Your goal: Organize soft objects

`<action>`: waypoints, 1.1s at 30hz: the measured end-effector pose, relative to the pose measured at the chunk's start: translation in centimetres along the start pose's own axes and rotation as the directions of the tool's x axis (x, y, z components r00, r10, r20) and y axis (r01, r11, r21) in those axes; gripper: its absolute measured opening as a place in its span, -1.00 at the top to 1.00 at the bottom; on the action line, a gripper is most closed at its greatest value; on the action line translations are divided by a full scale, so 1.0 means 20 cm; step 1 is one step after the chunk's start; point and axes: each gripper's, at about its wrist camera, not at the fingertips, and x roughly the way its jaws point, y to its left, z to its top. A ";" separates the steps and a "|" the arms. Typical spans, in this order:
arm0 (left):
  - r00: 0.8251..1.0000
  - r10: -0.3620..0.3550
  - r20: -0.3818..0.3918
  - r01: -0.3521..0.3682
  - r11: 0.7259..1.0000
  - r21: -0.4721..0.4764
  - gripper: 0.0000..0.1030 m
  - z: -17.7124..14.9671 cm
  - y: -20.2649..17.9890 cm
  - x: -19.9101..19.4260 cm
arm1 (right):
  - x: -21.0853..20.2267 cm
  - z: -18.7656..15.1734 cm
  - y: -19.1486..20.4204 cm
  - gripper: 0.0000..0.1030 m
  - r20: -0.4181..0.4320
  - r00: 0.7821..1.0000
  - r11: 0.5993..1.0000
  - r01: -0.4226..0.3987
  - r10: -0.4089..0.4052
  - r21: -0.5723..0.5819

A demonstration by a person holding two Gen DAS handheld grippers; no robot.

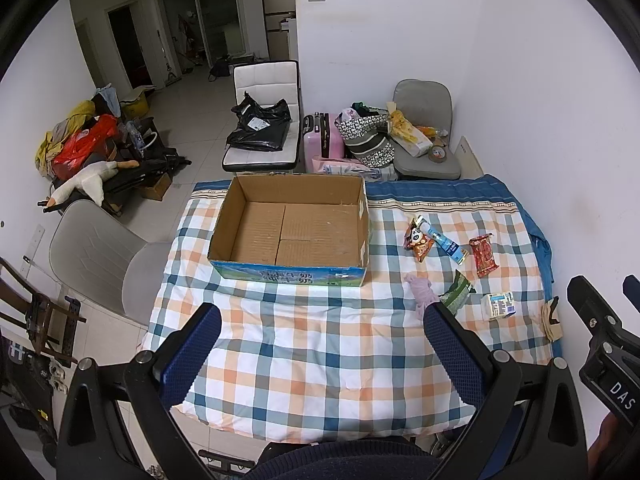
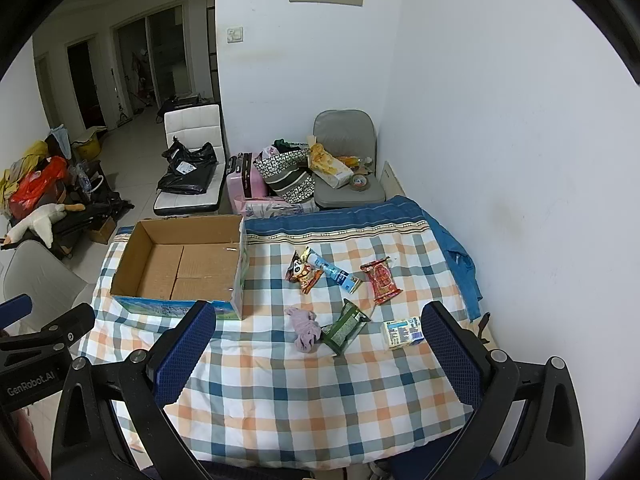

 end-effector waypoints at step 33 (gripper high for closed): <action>0.881 -0.190 -0.434 0.240 0.969 0.063 -1.00 0.13 -0.76 1.28 | 1.29 -0.29 -0.92 -1.00 -0.410 0.905 0.895 0.083 0.116 0.438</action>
